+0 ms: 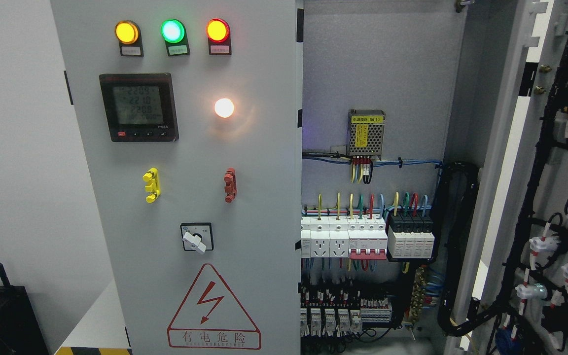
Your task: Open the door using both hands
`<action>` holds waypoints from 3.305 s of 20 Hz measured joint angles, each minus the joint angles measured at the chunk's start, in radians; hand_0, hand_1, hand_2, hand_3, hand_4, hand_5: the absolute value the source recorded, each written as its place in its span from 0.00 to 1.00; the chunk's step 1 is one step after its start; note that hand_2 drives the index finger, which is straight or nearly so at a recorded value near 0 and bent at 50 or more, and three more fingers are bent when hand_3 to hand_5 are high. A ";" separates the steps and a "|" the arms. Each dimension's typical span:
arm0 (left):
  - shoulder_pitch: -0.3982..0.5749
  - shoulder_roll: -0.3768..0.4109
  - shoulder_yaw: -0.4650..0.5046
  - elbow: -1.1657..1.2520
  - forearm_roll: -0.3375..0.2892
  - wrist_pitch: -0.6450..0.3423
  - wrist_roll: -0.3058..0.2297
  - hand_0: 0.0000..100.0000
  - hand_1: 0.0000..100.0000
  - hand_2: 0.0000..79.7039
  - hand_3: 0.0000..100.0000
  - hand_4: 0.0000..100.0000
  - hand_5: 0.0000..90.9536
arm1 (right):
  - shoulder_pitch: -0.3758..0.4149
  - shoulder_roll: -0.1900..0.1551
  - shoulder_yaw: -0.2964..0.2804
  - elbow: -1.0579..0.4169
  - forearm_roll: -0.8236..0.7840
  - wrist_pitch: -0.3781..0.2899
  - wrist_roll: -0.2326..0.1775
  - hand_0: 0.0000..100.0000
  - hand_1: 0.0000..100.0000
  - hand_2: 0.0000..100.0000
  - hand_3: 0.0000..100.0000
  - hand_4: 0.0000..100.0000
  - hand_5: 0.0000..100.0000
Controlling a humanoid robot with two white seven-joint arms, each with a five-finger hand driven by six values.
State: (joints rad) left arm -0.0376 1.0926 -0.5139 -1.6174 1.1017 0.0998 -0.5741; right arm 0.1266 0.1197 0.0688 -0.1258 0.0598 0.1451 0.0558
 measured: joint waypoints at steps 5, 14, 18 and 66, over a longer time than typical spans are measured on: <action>0.150 0.001 0.090 0.056 -0.036 -0.009 -0.004 0.00 0.00 0.00 0.00 0.03 0.00 | 0.000 0.000 0.000 0.000 0.000 -0.001 0.000 0.11 0.00 0.00 0.00 0.00 0.00; 0.390 -0.031 0.202 0.140 -0.122 -0.016 0.005 0.00 0.00 0.00 0.00 0.03 0.00 | 0.000 0.000 0.000 0.000 0.000 -0.001 0.000 0.11 0.00 0.00 0.00 0.00 0.00; 0.459 -0.083 0.238 0.189 -0.224 -0.019 0.006 0.00 0.00 0.00 0.00 0.03 0.00 | 0.000 0.000 0.000 0.000 0.000 -0.001 0.000 0.11 0.00 0.00 0.00 0.00 0.00; 0.127 -1.069 0.415 1.524 -1.088 -0.193 0.361 0.00 0.00 0.00 0.00 0.03 0.00 | 0.001 0.000 0.000 0.000 0.000 0.000 0.000 0.11 0.00 0.00 0.00 0.00 0.00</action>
State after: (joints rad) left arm 0.0895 0.0236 -0.0992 -0.0929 0.0140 -0.0931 -0.2127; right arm 0.1271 0.1196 0.0687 -0.1258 0.0598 0.1450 0.0558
